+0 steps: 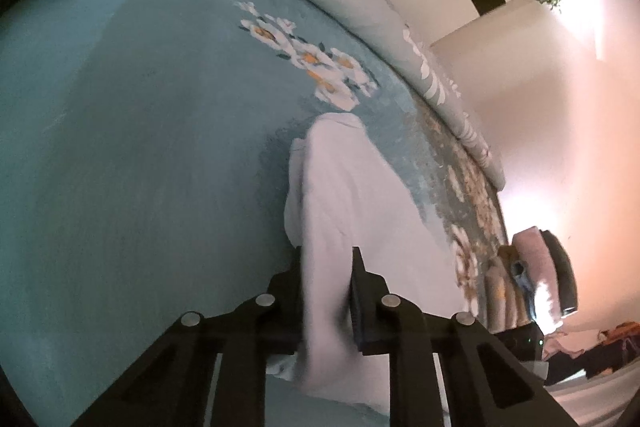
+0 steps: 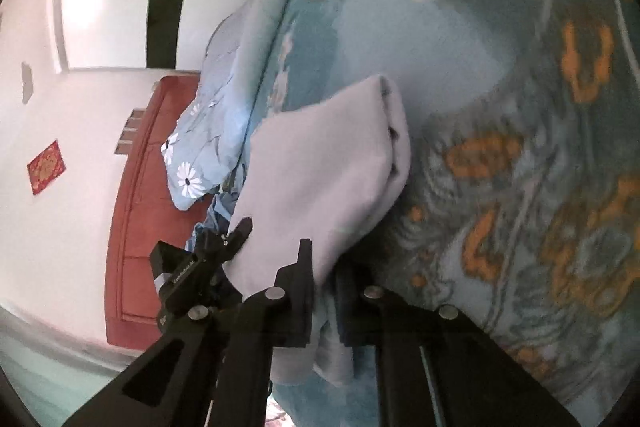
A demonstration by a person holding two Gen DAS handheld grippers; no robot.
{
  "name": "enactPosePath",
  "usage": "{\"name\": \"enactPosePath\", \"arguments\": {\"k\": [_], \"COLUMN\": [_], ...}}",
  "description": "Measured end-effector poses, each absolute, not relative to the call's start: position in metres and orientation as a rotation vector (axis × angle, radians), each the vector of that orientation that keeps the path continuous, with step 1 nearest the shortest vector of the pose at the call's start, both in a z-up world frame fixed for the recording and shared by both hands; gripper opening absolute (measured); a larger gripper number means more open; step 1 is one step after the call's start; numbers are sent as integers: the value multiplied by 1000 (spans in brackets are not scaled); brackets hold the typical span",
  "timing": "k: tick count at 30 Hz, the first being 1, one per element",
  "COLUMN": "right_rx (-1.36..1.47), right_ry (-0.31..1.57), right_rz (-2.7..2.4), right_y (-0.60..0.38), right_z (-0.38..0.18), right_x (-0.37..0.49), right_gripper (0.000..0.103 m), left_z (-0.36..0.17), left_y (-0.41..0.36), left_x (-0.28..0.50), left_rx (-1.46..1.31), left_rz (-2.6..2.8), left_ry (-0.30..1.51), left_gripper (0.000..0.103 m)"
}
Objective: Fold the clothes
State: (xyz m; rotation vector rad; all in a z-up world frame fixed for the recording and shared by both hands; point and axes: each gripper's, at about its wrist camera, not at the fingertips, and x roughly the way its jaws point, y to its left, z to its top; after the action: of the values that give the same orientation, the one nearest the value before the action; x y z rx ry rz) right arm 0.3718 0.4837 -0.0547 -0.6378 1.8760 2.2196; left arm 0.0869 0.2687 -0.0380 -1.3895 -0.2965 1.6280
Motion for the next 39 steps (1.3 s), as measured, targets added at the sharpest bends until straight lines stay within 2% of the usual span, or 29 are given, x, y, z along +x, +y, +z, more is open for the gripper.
{"name": "enactPosePath", "arguments": {"k": [5, 10, 21, 23, 25, 29, 35, 39], "right_rx": [-702, -862, -879, -881, -881, -890, -1090, -1196], "right_ry": [1727, 1600, 1607, 1537, 1464, 1324, 1142, 1065], "right_rz": [2354, 2379, 2334, 2333, 2338, 2450, 2591, 2574], "right_y": [517, 538, 554, 553, 551, 529, 482, 465], "right_z": [-20, -14, -32, -25, -16, 9, 13, -1], "right_x": [389, 401, 417, 420, 424, 415, 370, 366], "right_gripper": [7, 6, 9, 9, 9, 9, 10, 10], "left_z": [-31, -39, -25, -22, -17, 1, 1, -22], "left_y": [248, 231, 198, 202, 210, 241, 286, 265], "left_x": [125, 156, 135, 130, 126, 139, 187, 193], "left_rx": [-1391, -1415, -1367, -1365, -1357, -1280, -1207, -1250], "left_rz": [1569, 1500, 1677, 1702, 1718, 1690, 1662, 1648], "left_ry": [-342, -436, -444, -422, -393, -314, -10, -21], "left_gripper": [18, 17, 18, 28, 33, 34, 38, 38]}}
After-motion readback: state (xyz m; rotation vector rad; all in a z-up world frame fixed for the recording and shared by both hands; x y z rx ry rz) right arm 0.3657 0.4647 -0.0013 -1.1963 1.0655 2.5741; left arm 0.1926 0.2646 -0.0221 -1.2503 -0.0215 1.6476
